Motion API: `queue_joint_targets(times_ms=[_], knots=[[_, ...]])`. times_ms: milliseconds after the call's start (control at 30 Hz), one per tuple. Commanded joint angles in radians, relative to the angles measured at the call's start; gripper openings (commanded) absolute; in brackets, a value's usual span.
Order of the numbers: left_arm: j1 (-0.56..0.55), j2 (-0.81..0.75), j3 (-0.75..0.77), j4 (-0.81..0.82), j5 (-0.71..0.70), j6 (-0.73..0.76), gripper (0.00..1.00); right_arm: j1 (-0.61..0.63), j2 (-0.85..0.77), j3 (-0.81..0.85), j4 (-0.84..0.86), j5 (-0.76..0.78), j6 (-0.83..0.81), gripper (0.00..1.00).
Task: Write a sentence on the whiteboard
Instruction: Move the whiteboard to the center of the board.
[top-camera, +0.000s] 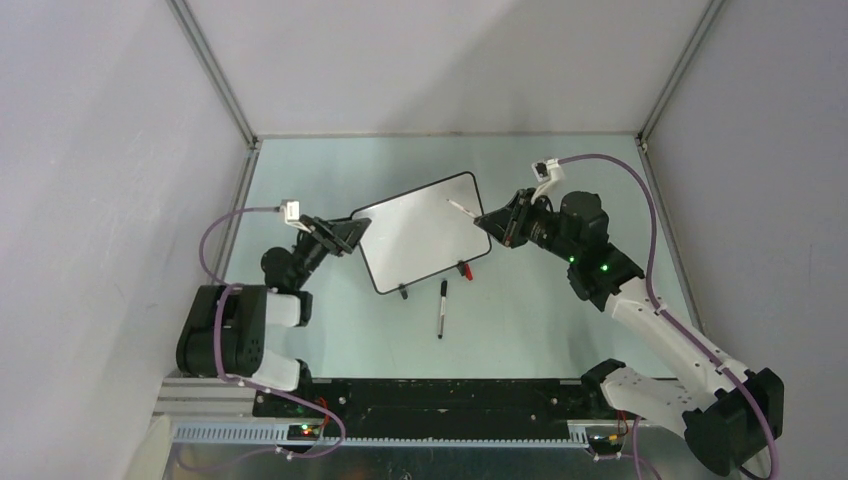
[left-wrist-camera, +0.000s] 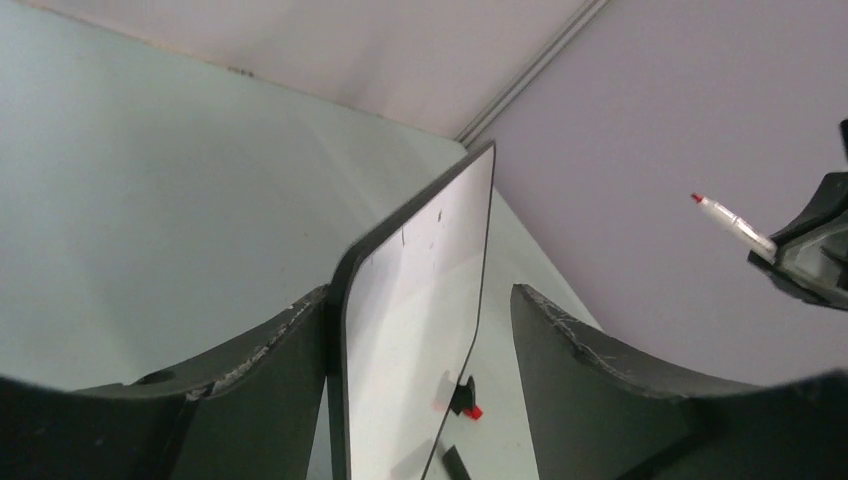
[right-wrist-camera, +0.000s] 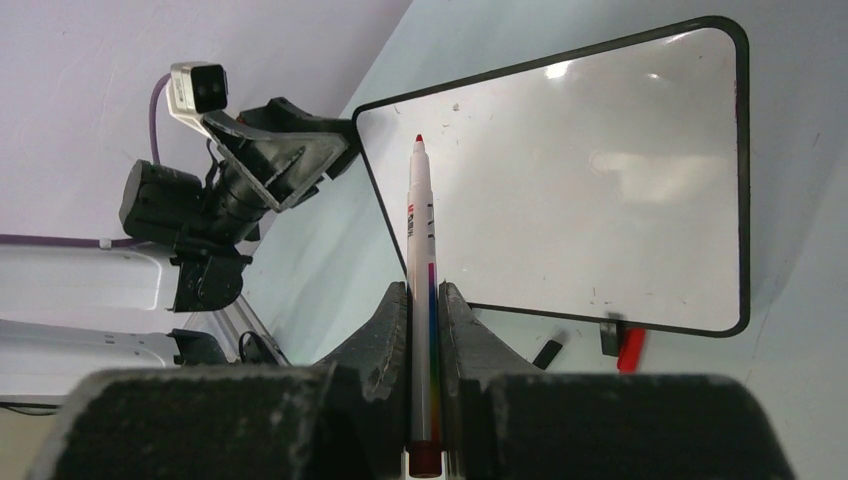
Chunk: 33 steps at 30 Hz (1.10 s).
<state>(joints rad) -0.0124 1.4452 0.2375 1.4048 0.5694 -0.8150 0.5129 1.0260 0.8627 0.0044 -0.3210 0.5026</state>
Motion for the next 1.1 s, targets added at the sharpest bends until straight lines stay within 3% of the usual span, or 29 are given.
queue_joint_targets(times_ms=[0, 167, 467, 667, 1067], knots=[[0.038, 0.048, 0.077, 0.090, 0.114, -0.067, 0.69, 0.013, -0.018, 0.048, 0.019, 0.027, -0.028, 0.00], [0.046, 0.111, 0.113, 0.125, 0.169, -0.115, 0.59, 0.029, 0.002, 0.048, 0.023, 0.040, -0.041, 0.00], [0.055, 0.149, 0.133, 0.126, 0.190, -0.135, 0.50, 0.059, 0.010, 0.048, 0.024, 0.057, -0.067, 0.00], [0.066, 0.189, 0.155, 0.126, 0.211, -0.165, 0.36, 0.065, 0.018, 0.048, 0.025, 0.057, -0.067, 0.00], [0.112, 0.248, 0.158, 0.126, 0.201, -0.197, 0.26, 0.160, 0.089, 0.063, 0.051, 0.086, -0.085, 0.00]])
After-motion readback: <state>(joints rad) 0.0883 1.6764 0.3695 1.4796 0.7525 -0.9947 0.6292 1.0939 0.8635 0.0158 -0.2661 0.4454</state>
